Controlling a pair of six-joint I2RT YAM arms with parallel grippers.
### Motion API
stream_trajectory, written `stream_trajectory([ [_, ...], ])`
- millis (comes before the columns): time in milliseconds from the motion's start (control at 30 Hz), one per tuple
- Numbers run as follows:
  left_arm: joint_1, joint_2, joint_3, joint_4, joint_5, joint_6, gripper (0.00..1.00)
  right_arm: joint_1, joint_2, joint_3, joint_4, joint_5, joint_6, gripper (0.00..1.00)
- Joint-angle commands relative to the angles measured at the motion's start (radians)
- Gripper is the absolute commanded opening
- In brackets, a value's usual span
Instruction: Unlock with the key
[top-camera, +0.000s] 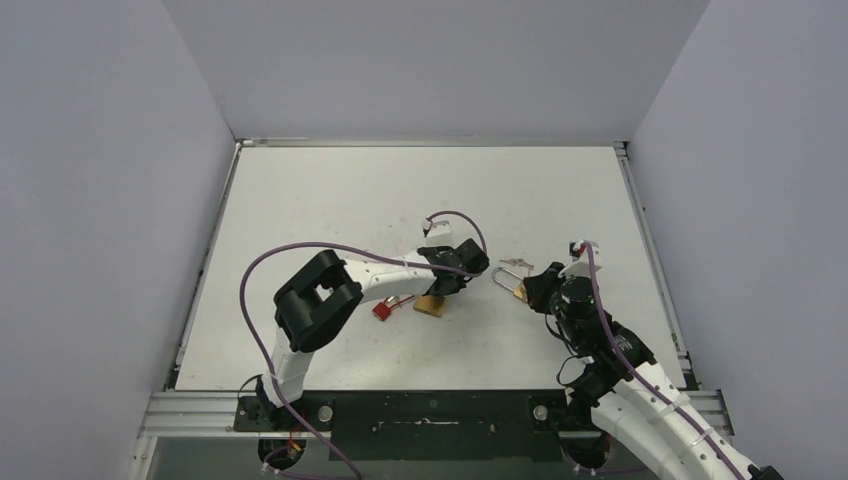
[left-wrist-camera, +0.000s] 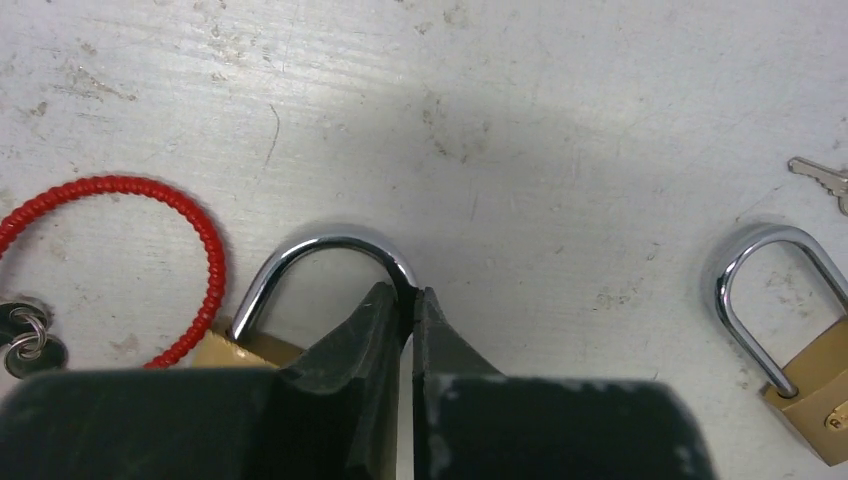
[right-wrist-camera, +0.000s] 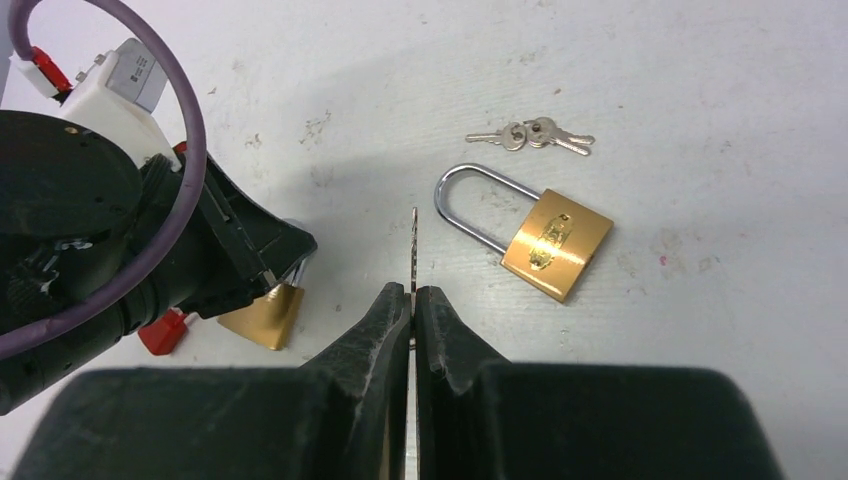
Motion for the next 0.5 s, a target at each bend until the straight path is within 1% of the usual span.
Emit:
stream_trajectory([
  [0, 0.002, 0.073, -0.064, -0.024, 0.116, 0.015, 0.0, -0.005, -0.013, 0.021, -0.017, 0.076, 0.022, 0.0],
  [133, -0.004, -0.02, -0.092, 0.089, 0.105, 0.085, 0.0, -0.005, -0.006, 0.027, -0.017, 0.068, 0.016, 0.0],
  [300, -0.024, -0.149, -0.137, 0.189, 0.06, 0.165, 0.0, -0.005, 0.013, 0.035, -0.007, 0.058, 0.014, 0.0],
  [400, -0.038, -0.251, -0.221, 0.327, 0.074, 0.208, 0.0, -0.005, 0.022, 0.036, 0.0, 0.061, 0.012, 0.0],
  [467, -0.05, -0.314, -0.29, 0.464, 0.081, 0.246, 0.0, -0.005, 0.031, 0.039, 0.004, 0.066, 0.011, 0.0],
])
